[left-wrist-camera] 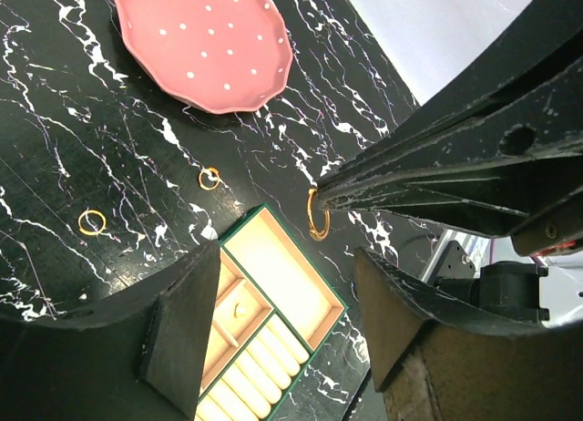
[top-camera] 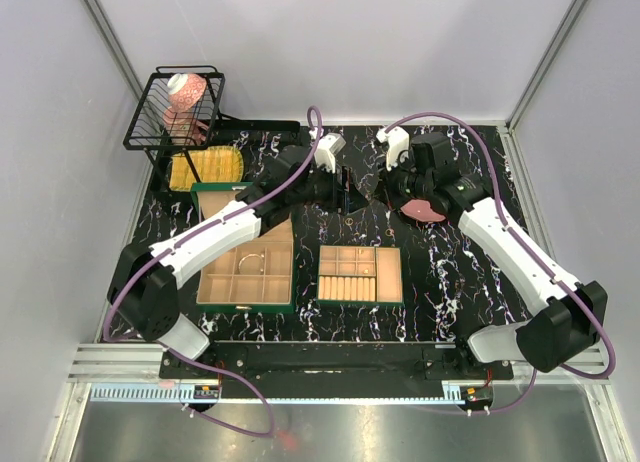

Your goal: Organize the mixed jewelry

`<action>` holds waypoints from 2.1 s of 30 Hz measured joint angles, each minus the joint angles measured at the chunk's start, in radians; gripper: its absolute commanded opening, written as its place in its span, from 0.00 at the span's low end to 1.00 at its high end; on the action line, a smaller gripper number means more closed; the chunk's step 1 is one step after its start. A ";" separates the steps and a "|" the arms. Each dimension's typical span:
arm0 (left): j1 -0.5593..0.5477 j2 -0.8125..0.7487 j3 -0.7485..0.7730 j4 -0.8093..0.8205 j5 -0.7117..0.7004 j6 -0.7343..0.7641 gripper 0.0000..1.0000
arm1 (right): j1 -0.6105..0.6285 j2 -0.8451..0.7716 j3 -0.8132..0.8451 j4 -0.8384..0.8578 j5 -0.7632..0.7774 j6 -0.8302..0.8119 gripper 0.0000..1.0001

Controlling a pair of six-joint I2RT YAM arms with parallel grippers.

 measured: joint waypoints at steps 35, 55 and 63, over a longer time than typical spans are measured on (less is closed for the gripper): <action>0.002 0.070 0.001 0.072 0.047 -0.090 0.25 | 0.001 -0.020 -0.054 0.029 0.007 0.023 0.00; 0.002 0.100 0.015 0.086 0.089 -0.125 0.01 | 0.003 -0.020 -0.084 0.058 0.017 0.034 0.00; 0.002 0.100 0.015 0.088 0.090 -0.125 0.00 | 0.004 -0.021 -0.092 0.067 0.023 0.034 0.00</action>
